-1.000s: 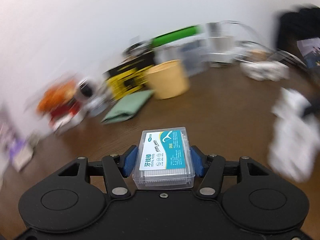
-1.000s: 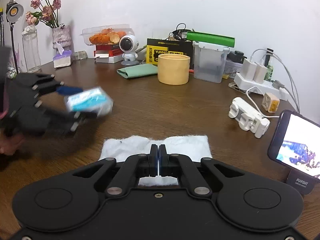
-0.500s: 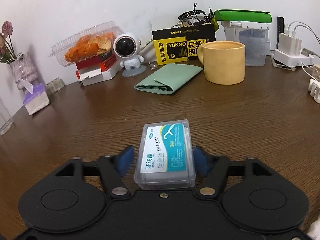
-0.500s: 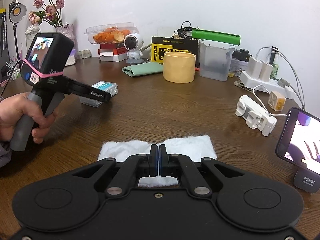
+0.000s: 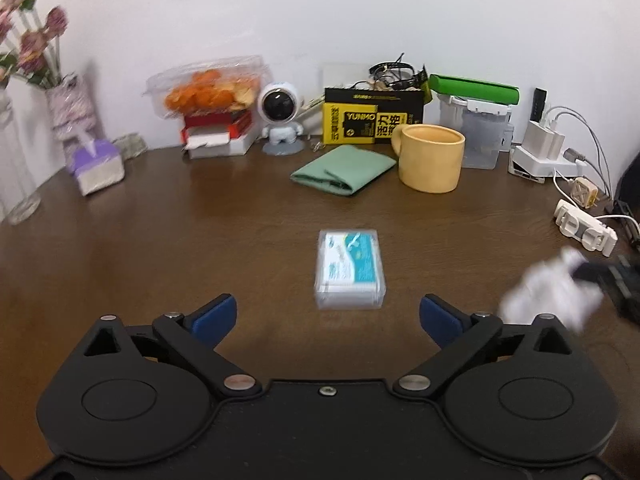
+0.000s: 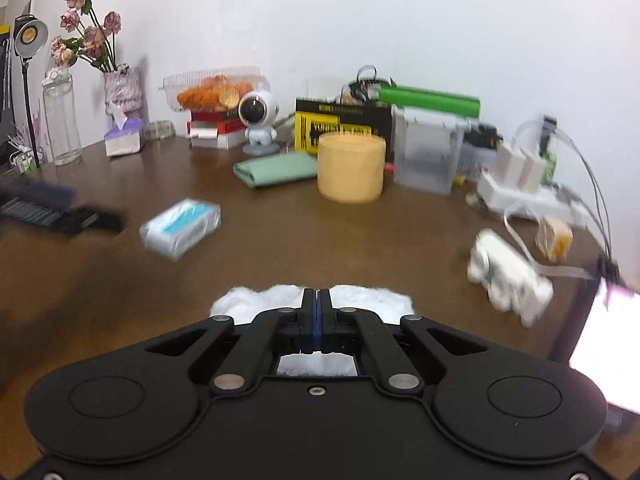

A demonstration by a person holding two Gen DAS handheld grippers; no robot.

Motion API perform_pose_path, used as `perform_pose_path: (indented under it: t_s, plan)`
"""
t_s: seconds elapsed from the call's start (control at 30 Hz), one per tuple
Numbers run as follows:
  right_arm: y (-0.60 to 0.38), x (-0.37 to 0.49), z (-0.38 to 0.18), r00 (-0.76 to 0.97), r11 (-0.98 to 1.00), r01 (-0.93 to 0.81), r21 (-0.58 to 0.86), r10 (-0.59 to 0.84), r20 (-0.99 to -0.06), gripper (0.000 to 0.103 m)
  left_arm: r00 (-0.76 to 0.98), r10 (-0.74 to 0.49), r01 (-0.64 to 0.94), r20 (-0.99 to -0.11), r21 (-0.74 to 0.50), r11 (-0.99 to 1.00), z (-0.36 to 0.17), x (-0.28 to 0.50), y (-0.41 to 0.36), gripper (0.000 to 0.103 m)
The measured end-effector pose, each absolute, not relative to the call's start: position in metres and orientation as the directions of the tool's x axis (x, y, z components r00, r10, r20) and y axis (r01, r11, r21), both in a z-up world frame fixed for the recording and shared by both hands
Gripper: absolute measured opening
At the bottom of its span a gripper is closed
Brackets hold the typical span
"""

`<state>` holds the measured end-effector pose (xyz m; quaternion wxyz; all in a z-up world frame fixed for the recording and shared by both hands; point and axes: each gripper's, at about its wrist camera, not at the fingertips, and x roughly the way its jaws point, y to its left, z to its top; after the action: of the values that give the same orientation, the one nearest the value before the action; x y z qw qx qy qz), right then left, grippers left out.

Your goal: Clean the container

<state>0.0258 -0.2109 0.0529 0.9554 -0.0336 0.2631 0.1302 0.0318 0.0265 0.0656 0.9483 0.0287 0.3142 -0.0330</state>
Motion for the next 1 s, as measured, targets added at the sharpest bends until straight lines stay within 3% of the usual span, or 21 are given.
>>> perform_pose_path:
  t_s: [0.23,0.3,0.37,0.5,0.57,0.67,0.87,1.0]
  plan:
    - [-0.207,0.099,0.034,0.809,0.977,-0.212,0.006,0.179,-0.560,0.003,0.757,-0.043,0.056,-0.652,-0.002,0.998,0.042,0.026,0.025,0.100]
    - [-0.207,0.109,0.025,0.810,0.981,-0.191,0.013,0.166,-0.562,0.022,0.760,-0.047,0.065,-0.648,0.004,0.998,0.039,0.025,0.020,0.100]
    - [-0.206,0.101,0.027,0.830,0.986,-0.167,-0.019,0.130,-0.543,0.050,0.774,-0.040,0.073,-0.631,0.026,0.997,0.038,0.023,0.014,0.100]
    - [-0.215,0.059,0.048,0.866,0.988,-0.153,0.034,0.151,-0.477,0.059,0.789,-0.026,0.064,-0.614,0.040,0.997,0.036,0.016,0.009,0.101]
    - [-0.218,0.031,0.054,0.864,0.986,-0.150,0.072,0.166,-0.475,0.073,0.788,-0.011,0.023,-0.616,0.012,1.000,0.032,0.012,0.013,0.103]
    - [-0.218,-0.011,0.050,0.857,0.986,-0.137,0.092,0.165,-0.488,0.086,0.784,0.008,-0.033,-0.620,-0.028,0.999,0.028,0.007,0.018,0.103]
    - [-0.211,-0.030,0.022,0.785,0.994,-0.006,0.110,0.073,-0.616,0.087,0.760,0.000,-0.023,-0.650,-0.026,0.999,0.019,0.005,0.014,0.103]
    - [-0.203,-0.028,0.015,0.774,0.994,0.013,0.106,0.057,-0.630,0.087,0.748,-0.012,-0.003,-0.663,-0.022,1.000,0.014,0.004,0.011,0.103]
